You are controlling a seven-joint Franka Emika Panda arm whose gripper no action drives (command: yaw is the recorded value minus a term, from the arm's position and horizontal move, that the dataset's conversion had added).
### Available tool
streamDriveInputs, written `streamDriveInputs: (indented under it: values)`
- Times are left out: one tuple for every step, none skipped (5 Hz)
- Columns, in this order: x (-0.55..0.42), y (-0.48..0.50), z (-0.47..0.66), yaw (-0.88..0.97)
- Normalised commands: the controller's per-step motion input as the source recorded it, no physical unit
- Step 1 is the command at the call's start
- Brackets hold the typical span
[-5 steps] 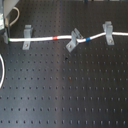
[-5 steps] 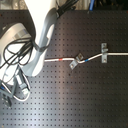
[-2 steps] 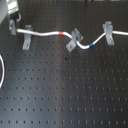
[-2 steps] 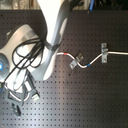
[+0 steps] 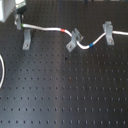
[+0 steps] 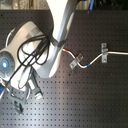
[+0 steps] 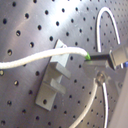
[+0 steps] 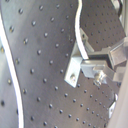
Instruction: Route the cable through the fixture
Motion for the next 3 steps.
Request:
streamDriveInputs:
  values:
    - [-0.071,-0.22,0.0,0.74]
    - [-0.089,-0.2,0.04,0.73]
    - [-0.146,-0.257,0.02,0.63]
